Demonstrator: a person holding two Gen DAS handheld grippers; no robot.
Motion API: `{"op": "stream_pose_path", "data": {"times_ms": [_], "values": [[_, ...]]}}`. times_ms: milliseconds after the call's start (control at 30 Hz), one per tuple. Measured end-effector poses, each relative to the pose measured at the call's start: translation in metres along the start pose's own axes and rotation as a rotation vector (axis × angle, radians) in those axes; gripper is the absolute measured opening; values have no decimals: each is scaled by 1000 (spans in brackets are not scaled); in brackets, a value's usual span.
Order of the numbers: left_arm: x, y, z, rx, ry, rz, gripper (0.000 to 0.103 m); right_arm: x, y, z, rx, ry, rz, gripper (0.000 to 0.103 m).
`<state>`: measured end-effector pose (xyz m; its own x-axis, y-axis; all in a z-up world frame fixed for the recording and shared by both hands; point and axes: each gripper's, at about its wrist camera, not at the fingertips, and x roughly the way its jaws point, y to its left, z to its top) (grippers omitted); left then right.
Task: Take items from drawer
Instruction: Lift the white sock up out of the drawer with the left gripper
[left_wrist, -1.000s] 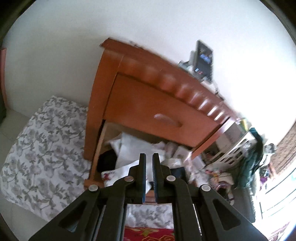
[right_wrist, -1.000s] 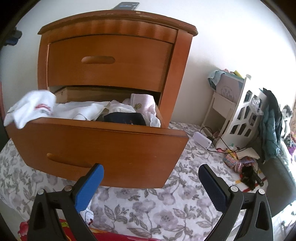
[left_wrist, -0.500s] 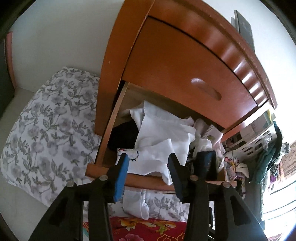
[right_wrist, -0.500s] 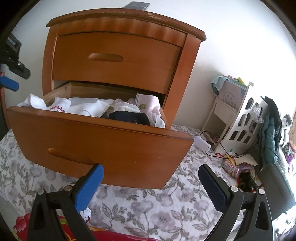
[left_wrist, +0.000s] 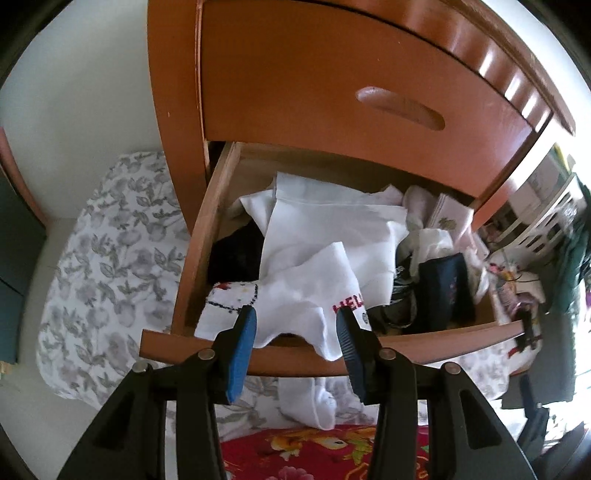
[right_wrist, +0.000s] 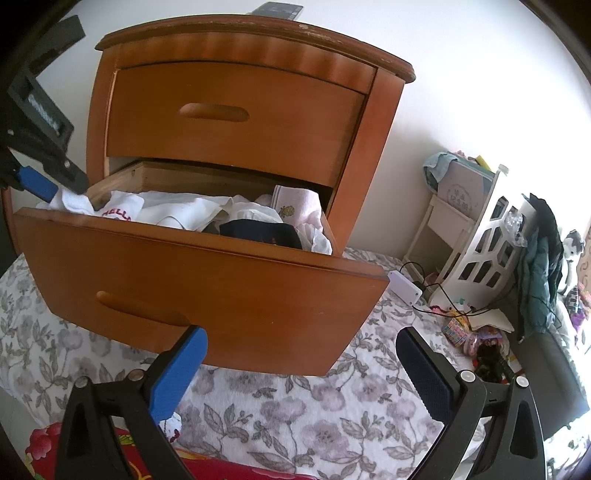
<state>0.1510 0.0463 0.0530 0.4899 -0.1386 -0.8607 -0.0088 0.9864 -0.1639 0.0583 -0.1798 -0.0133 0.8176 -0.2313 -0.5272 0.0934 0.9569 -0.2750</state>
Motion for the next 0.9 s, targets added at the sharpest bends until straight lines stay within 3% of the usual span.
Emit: {"op": "stream_pose_path", "data": {"times_ms": [33, 100, 200, 600, 900], "values": [[1, 0, 0, 9, -3, 20, 44, 0, 0, 0, 0, 0, 1, 103], [2, 0, -1, 20, -4, 44, 23, 0, 0, 0, 1, 0, 2, 103], [4, 6, -3, 4, -7, 40, 10, 0, 0, 0, 1, 0, 2, 103], [-5, 25, -2, -100, -52, -67, 5, 0, 0, 0, 1, 0, 2, 103], [-65, 33, 13, -133, -234, -248, 4, 0, -1, 0, 1, 1, 2, 103]]}}
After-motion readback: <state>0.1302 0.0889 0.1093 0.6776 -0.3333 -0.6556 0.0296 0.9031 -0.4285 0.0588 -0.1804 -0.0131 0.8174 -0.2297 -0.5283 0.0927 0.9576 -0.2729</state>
